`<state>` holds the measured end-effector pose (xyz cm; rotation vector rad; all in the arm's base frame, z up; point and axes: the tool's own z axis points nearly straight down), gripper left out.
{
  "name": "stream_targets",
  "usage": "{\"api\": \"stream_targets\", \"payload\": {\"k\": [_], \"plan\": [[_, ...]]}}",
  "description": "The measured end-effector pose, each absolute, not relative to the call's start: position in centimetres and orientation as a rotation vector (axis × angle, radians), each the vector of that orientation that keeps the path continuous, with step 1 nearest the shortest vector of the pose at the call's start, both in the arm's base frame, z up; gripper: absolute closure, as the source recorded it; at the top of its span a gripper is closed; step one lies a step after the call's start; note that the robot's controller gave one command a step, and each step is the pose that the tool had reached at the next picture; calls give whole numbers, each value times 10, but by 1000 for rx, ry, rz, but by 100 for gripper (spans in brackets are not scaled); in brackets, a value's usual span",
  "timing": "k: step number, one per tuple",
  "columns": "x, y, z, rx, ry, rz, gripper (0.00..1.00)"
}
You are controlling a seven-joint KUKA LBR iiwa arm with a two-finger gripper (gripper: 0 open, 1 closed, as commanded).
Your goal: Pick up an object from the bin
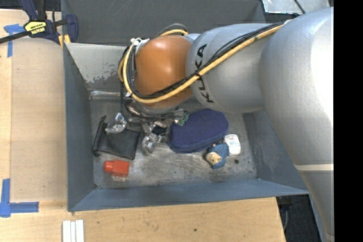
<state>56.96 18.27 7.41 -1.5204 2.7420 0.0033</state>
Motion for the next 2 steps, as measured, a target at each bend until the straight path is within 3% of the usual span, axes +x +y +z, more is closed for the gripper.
{"api": "stream_targets", "payload": {"k": [1,2], "plan": [[574,187,79,-1509,2721,6,100],[565,160,268,-1476,2759,-4,100]]}}
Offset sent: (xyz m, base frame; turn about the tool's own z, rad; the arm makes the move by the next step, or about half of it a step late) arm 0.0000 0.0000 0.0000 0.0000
